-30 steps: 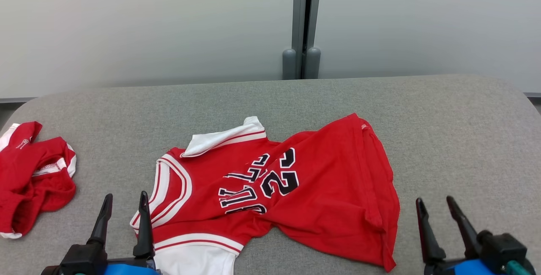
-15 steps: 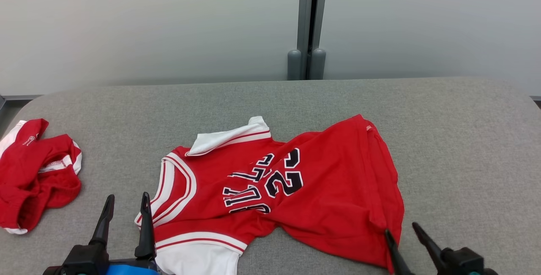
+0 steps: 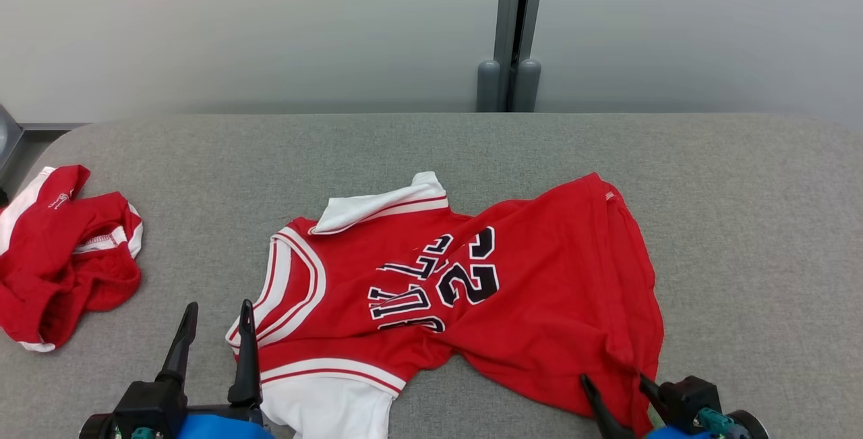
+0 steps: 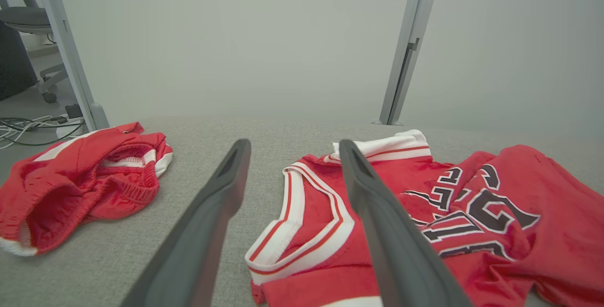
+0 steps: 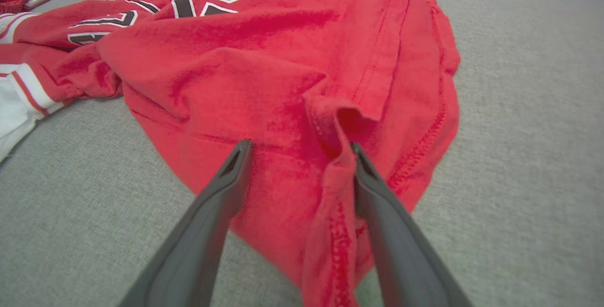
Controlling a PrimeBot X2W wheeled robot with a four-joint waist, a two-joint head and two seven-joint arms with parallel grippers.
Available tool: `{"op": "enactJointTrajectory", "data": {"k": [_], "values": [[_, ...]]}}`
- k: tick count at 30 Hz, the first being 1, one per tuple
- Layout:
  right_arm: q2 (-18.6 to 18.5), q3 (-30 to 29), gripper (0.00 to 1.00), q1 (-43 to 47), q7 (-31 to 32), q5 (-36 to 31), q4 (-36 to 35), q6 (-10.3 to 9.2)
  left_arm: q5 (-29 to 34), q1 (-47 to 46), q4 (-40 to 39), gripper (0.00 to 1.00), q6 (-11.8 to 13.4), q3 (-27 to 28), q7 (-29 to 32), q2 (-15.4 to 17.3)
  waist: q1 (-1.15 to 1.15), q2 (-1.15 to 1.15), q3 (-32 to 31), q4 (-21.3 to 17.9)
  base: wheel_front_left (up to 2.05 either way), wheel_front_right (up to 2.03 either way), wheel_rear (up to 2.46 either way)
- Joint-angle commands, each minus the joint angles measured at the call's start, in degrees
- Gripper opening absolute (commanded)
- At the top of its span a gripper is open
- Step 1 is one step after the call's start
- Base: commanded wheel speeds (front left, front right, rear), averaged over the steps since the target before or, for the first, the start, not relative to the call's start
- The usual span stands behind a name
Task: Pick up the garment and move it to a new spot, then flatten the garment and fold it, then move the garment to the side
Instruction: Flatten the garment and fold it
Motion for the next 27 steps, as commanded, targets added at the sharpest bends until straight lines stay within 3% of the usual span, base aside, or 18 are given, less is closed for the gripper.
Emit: {"op": "enactJointTrajectory", "data": {"k": [1, 7, 8, 9, 10, 19, 27], "values": [[-0.59, 0.75, 1.00, -1.65, -0.15, 0.63, 0.57, 0.01, -0.10, -1.11, 0.15, 1.00, 0.04, -0.10, -0.25, -0.03, 0.00, 0.00, 0.28, 0.34, 0.00, 0.00, 0.00], [-0.73, 3.61, 1.00, -3.87, -0.17, 2.44, 1.67, 0.01, -0.50, -1.58, 0.61, 1.00, -0.02, -0.75, -0.25, -0.03, 0.00, 0.00, 0.90, 0.66, 0.00, 0.00, 0.00], [-0.87, 4.32, 0.45, -4.11, -0.17, 2.85, 2.14, 0.01, -0.59, -1.64, 0.65, 1.00, -0.03, -0.93, -0.25, -0.03, 0.00, 0.00, 0.98, 0.72, 0.00, 0.00, 0.00], [-1.07, 5.06, 0.09, -4.38, -0.17, 3.30, 2.72, 0.01, -0.67, -1.70, 0.73, 1.00, -0.03, -1.07, -0.25, -0.02, 0.00, 0.00, 1.09, 0.78, 0.00, 0.00, 0.00], [-1.27, 5.48, 0.00, -4.88, -0.16, 3.69, 3.17, 0.01, -0.69, -1.81, 0.80, 1.00, -0.04, -1.20, -0.25, -0.03, 0.00, 0.00, 1.19, 0.84, 0.00, 0.00, 0.00], [-2.67, 7.55, 0.00, -10.02, -0.18, 8.12, 1.81, 0.01, -1.11, -3.00, 1.29, 1.00, -0.09, -1.27, -0.25, -0.02, 0.00, 0.00, 2.26, 1.37, 0.00, 0.00, 0.00], [-5.24, 5.03, 0.00, -20.59, -0.18, 8.81, 2.07, 0.01, -1.42, -5.05, 1.39, 1.00, -0.09, -1.72, -0.25, -0.03, 0.00, 0.00, 4.14, 2.37, 0.00, 0.00, 0.00]]}}
